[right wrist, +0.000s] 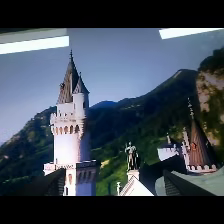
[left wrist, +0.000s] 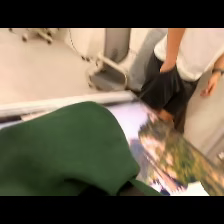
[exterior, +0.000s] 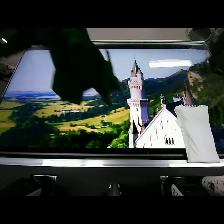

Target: Fold the shirts.

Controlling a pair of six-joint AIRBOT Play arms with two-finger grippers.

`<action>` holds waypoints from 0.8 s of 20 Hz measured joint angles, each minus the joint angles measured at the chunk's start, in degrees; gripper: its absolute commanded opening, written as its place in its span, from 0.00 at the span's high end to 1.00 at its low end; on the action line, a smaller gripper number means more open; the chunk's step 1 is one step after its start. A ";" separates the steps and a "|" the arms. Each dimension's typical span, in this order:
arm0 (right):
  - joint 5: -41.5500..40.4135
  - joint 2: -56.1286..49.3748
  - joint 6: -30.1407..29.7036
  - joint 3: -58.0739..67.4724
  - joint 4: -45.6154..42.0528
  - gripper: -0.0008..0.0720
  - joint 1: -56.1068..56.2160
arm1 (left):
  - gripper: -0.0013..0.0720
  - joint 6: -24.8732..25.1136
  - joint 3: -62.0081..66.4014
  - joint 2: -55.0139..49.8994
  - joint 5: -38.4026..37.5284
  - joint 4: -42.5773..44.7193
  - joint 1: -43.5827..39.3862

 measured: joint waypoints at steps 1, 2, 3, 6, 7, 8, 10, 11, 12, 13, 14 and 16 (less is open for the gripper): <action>2.67 1.38 0.26 0.07 -0.11 0.13 0.00 | 0.95 -2.01 -2.82 0.59 -0.26 2.08 -2.54; 5.55 2.12 0.31 0.04 -0.15 0.13 0.00 | 0.95 -4.00 -6.69 0.90 -0.33 3.69 -4.79; 8.81 2.32 0.42 -0.24 -0.20 0.13 0.00 | 0.95 -5.84 -10.80 0.68 -0.61 5.01 -6.71; 15.87 0.42 0.48 -3.67 -0.28 0.13 0.00 | 0.93 -11.32 -24.83 -2.99 0.37 6.23 -12.00; 16.68 -0.50 0.50 -5.57 -0.28 0.13 0.00 | 0.62 -12.33 -28.33 -5.05 1.09 5.42 -13.35; 17.03 -1.84 0.68 -7.98 -0.22 0.13 0.00 | 0.09 -13.27 -31.08 -7.48 1.40 4.11 -14.21; 16.81 -4.57 0.68 -12.63 0.46 0.06 0.00 | 0.00 -14.12 -33.00 -11.28 0.79 1.31 -14.08; 16.70 -5.86 0.50 -14.64 1.31 0.03 0.00 | 0.00 -13.86 -32.72 -12.35 -0.83 0.31 -13.05; 16.26 -7.17 -0.07 -16.85 2.58 0.03 0.00 | 0.00 -12.52 -31.65 -12.90 -2.43 -0.39 -11.19; 15.93 -7.98 -0.70 -18.84 3.89 0.03 0.00 | 0.00 -10.91 -30.38 -12.94 -5.05 -0.66 -8.83; 15.37 -8.72 -1.38 -21.29 5.35 0.03 0.00 | 0.00 -9.57 -29.42 -12.46 -7.82 -0.44 -6.29; 13.94 -9.66 -2.97 -26.93 8.46 0.03 0.00 | 0.00 -7.52 -29.07 -10.40 -13.29 1.95 -0.72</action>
